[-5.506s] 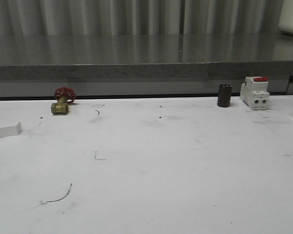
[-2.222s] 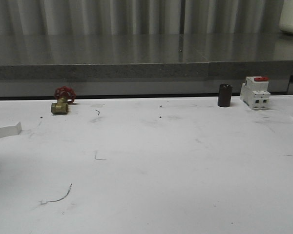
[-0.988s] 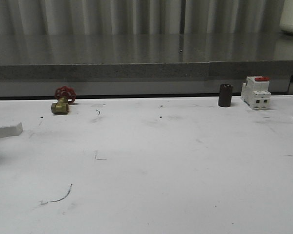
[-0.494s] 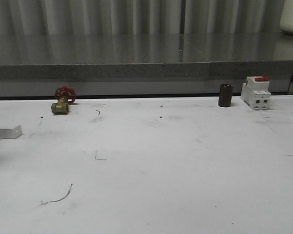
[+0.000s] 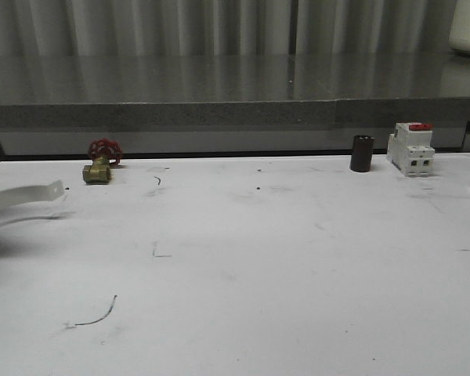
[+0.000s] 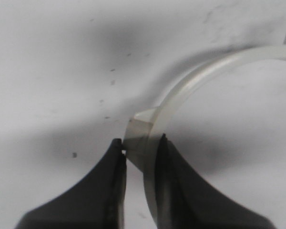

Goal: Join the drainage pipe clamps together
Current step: 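Carry the clamp half toward the table center and set it down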

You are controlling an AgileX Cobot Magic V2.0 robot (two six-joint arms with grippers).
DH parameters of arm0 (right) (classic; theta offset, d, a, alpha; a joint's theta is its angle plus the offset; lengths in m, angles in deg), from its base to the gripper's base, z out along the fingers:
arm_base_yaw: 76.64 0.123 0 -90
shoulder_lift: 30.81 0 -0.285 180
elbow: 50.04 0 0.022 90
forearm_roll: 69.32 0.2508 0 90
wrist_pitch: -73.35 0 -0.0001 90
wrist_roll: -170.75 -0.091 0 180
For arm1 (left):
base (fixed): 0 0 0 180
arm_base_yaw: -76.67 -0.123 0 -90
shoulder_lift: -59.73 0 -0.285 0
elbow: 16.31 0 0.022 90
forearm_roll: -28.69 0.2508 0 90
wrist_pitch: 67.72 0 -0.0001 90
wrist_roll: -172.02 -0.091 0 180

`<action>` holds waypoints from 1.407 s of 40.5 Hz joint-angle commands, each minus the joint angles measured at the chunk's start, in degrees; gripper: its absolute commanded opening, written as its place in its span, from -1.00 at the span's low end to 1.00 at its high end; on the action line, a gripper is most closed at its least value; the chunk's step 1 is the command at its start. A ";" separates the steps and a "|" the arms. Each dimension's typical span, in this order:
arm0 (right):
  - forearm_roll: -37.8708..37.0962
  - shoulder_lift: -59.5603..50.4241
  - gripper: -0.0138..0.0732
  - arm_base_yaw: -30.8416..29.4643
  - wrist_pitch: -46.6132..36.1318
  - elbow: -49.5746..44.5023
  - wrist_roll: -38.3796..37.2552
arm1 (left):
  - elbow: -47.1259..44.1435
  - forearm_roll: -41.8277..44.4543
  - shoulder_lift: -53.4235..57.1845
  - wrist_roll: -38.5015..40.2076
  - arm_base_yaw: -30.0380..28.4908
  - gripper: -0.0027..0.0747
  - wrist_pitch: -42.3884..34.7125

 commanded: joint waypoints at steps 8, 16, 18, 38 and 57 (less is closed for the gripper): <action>-0.15 0.77 0.82 -0.29 -4.33 2.00 0.06 | 8.12 -1.79 3.05 19.28 11.65 -0.98 4.22; -0.15 0.77 0.82 -0.29 -4.33 2.00 0.06 | 8.83 -3.84 0.88 26.54 20.05 -0.98 -1.04; -0.15 0.77 0.82 -0.29 -4.33 2.00 0.06 | 9.26 -4.69 -0.44 27.26 21.95 -0.98 -2.65; -0.15 0.77 0.82 -0.29 -4.33 2.00 0.06 | 12.45 -4.10 -6.72 37.59 26.54 -0.98 -2.84; -0.15 0.77 0.82 -0.29 -4.33 2.00 0.06 | 12.69 3.06 -6.72 43.57 26.54 -0.87 0.13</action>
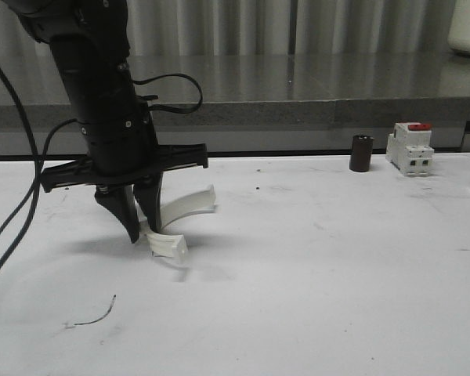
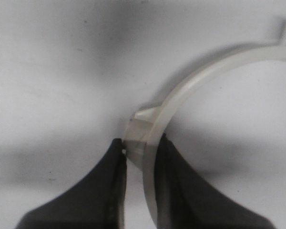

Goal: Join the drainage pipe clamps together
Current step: 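Carry the clamp half toward the table center and set it down, then open the left gripper and lift it away from the clamp half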

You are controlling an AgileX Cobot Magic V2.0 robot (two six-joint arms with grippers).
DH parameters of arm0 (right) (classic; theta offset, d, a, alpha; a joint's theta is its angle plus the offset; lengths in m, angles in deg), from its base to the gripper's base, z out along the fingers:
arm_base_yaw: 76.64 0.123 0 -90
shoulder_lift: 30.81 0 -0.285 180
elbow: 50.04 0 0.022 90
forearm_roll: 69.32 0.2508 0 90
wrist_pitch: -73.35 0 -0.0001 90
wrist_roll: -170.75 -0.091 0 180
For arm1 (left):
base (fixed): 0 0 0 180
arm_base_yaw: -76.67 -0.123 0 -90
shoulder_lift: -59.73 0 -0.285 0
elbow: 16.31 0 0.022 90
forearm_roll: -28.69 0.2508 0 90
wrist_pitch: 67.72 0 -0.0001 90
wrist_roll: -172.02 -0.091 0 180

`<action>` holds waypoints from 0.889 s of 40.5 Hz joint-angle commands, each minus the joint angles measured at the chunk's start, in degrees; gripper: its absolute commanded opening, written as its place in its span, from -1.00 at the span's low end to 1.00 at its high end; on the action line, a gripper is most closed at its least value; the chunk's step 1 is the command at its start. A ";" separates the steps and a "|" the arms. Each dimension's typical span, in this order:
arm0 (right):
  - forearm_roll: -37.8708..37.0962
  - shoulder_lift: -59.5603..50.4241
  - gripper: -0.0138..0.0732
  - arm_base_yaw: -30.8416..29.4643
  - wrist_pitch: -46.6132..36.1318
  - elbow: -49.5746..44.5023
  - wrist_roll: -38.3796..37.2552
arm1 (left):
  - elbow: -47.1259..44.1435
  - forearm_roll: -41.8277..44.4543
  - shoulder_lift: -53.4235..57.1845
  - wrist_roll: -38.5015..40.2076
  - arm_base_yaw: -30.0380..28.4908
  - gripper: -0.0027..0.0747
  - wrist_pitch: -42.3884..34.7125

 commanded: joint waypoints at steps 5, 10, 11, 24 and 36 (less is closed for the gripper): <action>-0.15 0.77 0.82 -0.29 -4.37 2.00 0.06 | 1.76 0.50 3.23 2.05 0.39 -0.61 -0.24; -0.15 0.77 0.82 -0.29 -4.37 2.00 0.06 | 1.76 0.11 3.23 3.35 0.39 -0.36 -0.24; -0.15 0.77 0.82 -0.29 -4.37 2.00 0.06 | 1.76 -0.07 3.23 3.35 0.39 -0.32 -0.24; -0.15 0.77 0.82 -0.29 -4.37 2.00 0.06 | 2.97 -1.40 3.23 2.15 0.39 -0.02 0.13; -0.15 0.77 0.82 -0.29 -4.37 2.00 0.06 | 7.93 1.64 9.38 -11.71 0.39 -0.01 2.55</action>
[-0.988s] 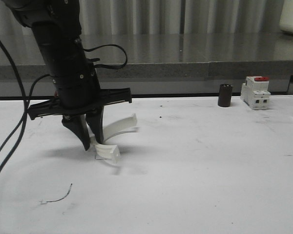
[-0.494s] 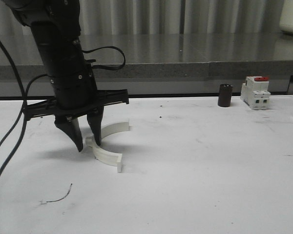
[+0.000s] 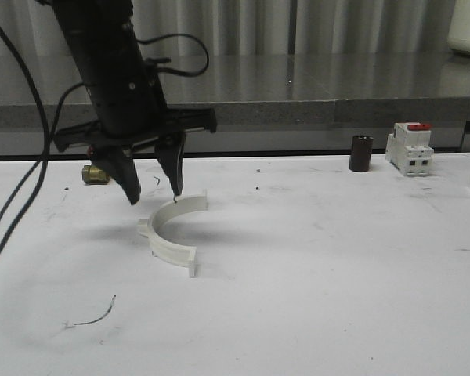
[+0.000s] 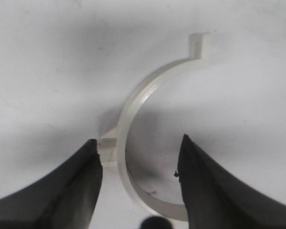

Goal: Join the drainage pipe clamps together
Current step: 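Open the left gripper and lift it away from the clamp half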

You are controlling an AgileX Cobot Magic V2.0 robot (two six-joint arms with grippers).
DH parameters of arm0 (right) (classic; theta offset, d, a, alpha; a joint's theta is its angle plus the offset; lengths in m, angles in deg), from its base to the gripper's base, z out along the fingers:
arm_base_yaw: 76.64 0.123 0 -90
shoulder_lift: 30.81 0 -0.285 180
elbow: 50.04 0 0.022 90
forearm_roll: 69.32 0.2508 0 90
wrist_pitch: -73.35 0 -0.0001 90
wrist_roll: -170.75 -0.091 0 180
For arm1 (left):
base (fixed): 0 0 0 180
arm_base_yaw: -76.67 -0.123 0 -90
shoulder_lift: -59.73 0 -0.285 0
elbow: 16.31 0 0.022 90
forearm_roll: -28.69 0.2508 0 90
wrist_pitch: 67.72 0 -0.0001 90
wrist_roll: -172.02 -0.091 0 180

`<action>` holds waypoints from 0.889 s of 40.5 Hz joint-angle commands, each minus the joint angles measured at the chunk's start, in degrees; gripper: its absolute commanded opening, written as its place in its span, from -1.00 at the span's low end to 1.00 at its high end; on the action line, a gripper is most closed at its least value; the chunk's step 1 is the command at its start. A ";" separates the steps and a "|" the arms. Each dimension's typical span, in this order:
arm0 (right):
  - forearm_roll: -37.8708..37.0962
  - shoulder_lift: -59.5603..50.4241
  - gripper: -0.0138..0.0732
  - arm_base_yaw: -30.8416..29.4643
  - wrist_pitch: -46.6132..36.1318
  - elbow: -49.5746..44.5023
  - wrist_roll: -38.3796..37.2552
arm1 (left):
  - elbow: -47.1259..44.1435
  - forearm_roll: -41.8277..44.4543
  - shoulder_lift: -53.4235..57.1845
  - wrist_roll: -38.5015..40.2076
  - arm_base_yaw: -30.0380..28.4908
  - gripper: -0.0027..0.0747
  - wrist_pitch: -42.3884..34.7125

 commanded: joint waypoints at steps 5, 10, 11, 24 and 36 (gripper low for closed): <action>-0.15 0.77 0.82 -0.29 -4.37 2.00 0.06 | 1.64 6.20 12.30 -7.09 0.39 -0.02 0.89; -0.15 0.77 0.82 -0.29 -4.37 2.00 0.06 | -1.84 10.42 18.63 -7.52 0.39 -0.13 -0.88; -0.15 0.77 0.82 -0.29 -4.37 2.00 0.06 | -3.16 11.39 19.75 -7.52 0.39 -0.19 -1.81; -0.15 0.77 0.82 -0.29 -4.37 2.00 0.06 | -23.09 14.21 36.89 -6.32 -3.03 -0.98 -13.94; -0.15 0.77 0.82 -0.29 -4.37 2.00 0.06 | -40.36 16.27 54.36 -6.32 -13.88 -0.98 -23.26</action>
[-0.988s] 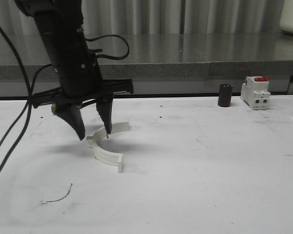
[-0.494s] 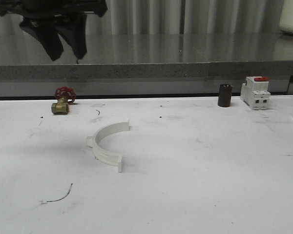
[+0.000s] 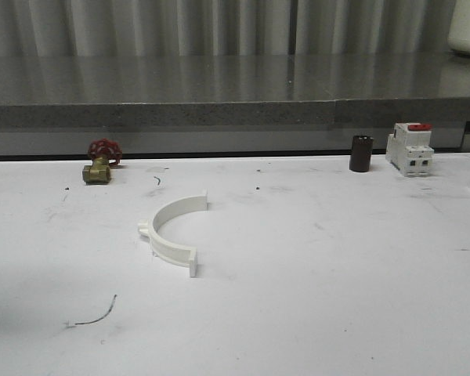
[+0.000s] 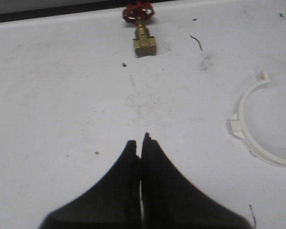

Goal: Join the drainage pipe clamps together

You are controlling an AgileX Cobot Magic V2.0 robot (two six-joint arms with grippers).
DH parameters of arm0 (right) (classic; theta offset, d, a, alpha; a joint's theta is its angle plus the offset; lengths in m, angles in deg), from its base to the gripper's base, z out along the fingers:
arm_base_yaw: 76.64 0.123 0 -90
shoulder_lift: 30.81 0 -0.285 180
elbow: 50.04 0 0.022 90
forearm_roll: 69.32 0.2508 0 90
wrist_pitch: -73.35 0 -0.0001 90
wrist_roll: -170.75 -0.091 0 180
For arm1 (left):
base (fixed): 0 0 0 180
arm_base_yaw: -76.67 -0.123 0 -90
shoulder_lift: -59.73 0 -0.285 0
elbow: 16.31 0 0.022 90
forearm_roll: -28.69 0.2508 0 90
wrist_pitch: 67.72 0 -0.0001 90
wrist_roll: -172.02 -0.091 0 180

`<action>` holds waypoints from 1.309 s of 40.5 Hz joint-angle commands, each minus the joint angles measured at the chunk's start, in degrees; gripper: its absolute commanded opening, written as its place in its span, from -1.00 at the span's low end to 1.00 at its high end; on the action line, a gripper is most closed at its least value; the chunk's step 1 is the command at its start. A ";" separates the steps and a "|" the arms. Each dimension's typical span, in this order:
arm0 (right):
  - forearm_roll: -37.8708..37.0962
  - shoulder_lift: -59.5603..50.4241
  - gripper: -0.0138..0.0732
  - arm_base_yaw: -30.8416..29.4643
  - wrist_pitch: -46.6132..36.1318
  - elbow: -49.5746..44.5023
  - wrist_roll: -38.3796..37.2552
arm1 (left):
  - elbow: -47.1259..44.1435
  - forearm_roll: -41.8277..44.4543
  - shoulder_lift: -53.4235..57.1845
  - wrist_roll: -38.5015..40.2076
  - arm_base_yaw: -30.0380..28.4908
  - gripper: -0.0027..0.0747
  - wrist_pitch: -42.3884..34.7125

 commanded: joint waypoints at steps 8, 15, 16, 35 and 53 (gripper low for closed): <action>-0.15 0.77 0.82 -0.29 -4.37 2.00 0.06 | -14.20 2.12 20.10 0.50 -3.22 -0.98 -12.99; -0.15 0.77 0.82 -0.29 -4.37 2.00 0.06 | -22.58 2.93 32.98 0.40 -2.99 -0.98 -16.39; -0.15 0.77 0.82 -0.29 -4.37 2.00 0.06 | -23.32 3.52 35.01 0.40 -2.99 -0.98 -16.25; -0.15 0.77 0.82 -0.29 -4.37 2.00 0.06 | -29.81 7.88 51.91 0.40 -2.99 -0.98 -19.03; -0.26 0.77 0.82 -0.29 -4.50 2.00 0.06 | -29.81 7.88 51.91 0.40 -2.99 -0.98 -19.80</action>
